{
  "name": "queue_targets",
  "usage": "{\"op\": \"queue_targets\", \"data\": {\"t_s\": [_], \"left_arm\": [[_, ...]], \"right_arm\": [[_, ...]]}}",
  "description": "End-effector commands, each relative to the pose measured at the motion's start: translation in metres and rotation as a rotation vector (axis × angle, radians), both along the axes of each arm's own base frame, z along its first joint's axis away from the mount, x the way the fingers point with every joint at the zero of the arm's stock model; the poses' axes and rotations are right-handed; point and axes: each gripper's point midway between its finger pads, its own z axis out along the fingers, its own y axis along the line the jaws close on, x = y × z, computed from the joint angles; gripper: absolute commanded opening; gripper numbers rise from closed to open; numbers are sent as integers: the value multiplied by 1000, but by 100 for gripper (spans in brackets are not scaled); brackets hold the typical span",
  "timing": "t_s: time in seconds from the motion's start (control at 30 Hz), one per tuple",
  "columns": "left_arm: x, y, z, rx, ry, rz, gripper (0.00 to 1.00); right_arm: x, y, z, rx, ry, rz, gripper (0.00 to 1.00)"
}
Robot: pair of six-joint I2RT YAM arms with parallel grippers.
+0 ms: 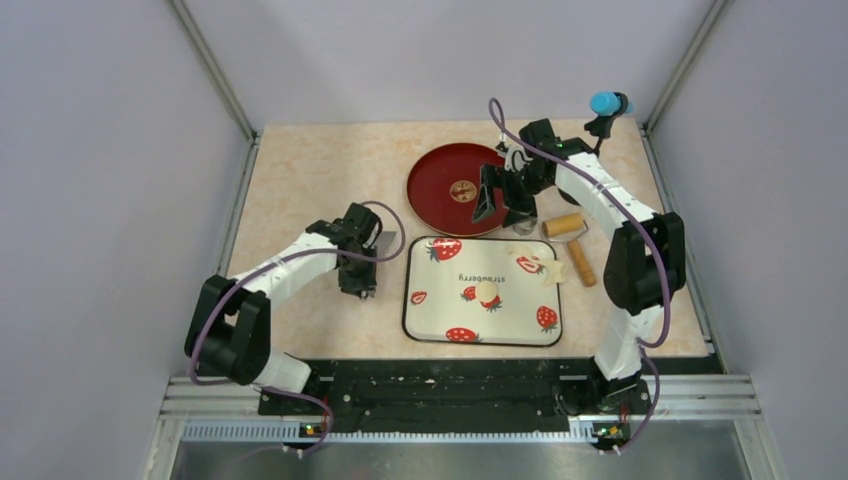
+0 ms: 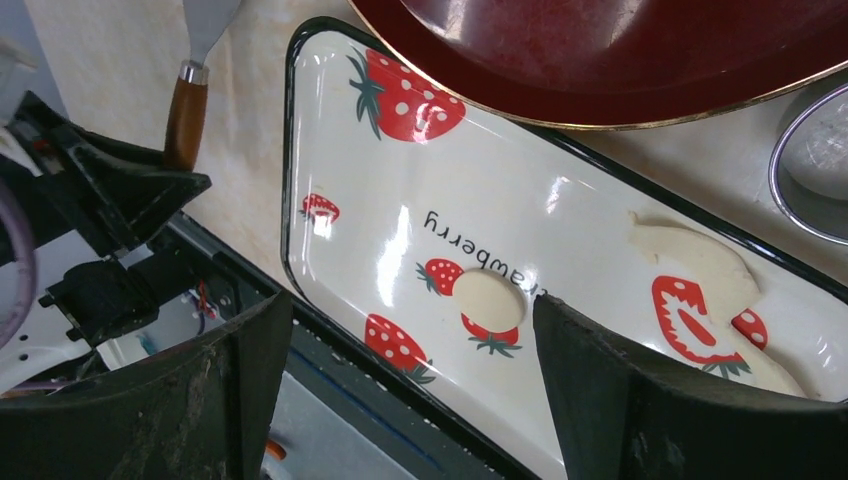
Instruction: Roll out the dumpling wrappers from the dough
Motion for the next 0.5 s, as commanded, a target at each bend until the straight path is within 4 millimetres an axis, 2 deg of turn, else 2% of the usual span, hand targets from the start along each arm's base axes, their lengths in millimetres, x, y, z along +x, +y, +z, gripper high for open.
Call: {"op": "queue_targets", "data": {"t_s": [0.0, 0.2, 0.3, 0.47], "left_arm": [[-9, 11, -23, 56, 31, -2, 39], [3, 14, -34, 93, 13, 7, 63], [14, 15, -36, 122, 12, 20, 68], [29, 9, -47, 130, 26, 20, 68]], "right_arm": [[-1, -1, 19, 31, -58, 16, 87], [-1, 0, 18, 34, -56, 20, 87], [-2, 0, 18, 32, -57, 21, 87], [-4, -1, 17, 33, -52, 22, 87]]}}
